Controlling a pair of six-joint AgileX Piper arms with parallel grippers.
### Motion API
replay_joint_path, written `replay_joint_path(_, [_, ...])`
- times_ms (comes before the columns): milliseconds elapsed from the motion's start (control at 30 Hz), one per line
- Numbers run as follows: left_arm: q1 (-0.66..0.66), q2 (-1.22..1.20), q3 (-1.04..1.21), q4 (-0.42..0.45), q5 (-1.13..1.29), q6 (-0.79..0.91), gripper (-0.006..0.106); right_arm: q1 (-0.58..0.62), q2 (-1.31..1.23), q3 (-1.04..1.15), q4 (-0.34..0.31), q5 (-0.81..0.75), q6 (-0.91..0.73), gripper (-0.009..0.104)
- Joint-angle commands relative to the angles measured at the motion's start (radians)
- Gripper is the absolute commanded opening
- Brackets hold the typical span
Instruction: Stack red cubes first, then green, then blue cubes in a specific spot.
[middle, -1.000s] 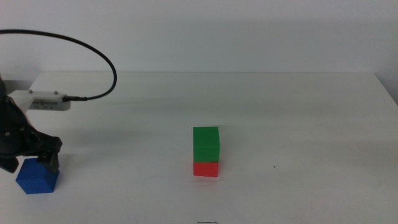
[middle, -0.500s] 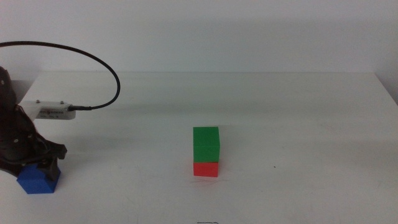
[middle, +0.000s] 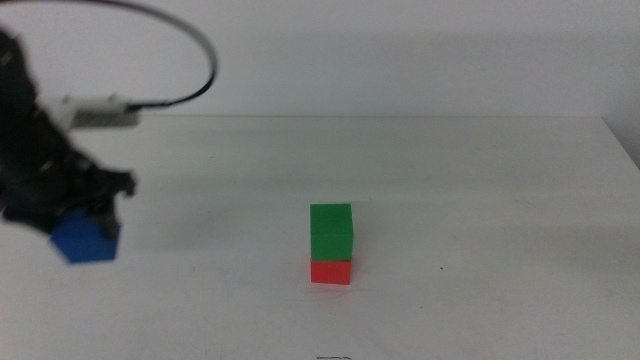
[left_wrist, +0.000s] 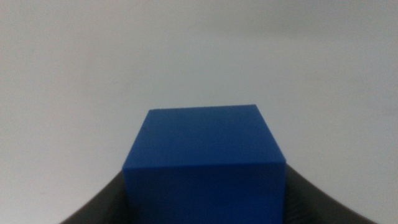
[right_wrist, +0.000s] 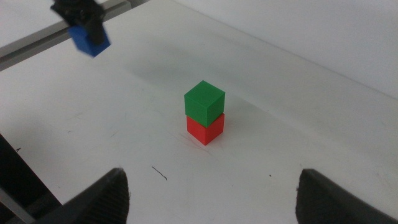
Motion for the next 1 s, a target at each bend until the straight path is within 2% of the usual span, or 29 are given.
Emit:
replay_joint_path(0, [-0.120, -0.055, -0.110, 0.044, 0.066, -0.166, 0.027, -0.006, 0.008, -0.022, -0.012, -0.072, -0.011, 0.085])
replay_joint_path(100, [-0.273, -0.013, -0.243, 0.083, 0.154, -0.321, 0.028, -0.006, 0.008, -0.022, -0.012, -0.072, -0.011, 0.085])
replay_joint_path(233, [-0.461, 0.083, -0.428, 0.086, 0.203, -0.449, 0.030, -0.006, 0.008, -0.022, -0.012, -0.072, -0.011, 0.085])
replay_joint_path(400, [-0.600, 0.195, -0.577, 0.089, 0.203, -0.552, 0.031, -0.006, 0.008, -0.022, -0.012, -0.072, -0.011, 0.085])
replay_joint_path(633, [-0.678, 0.291, -0.663, 0.085, 0.203, -0.594, 0.031, -0.006, 0.008, -0.022, -0.012, -0.072, -0.011, 0.085])
replay_joint_path(967, [-0.679, 0.311, -0.664, 0.079, 0.203, -0.606, 0.031, -0.006, 0.008, -0.022, -0.012, -0.072, -0.011, 0.085])
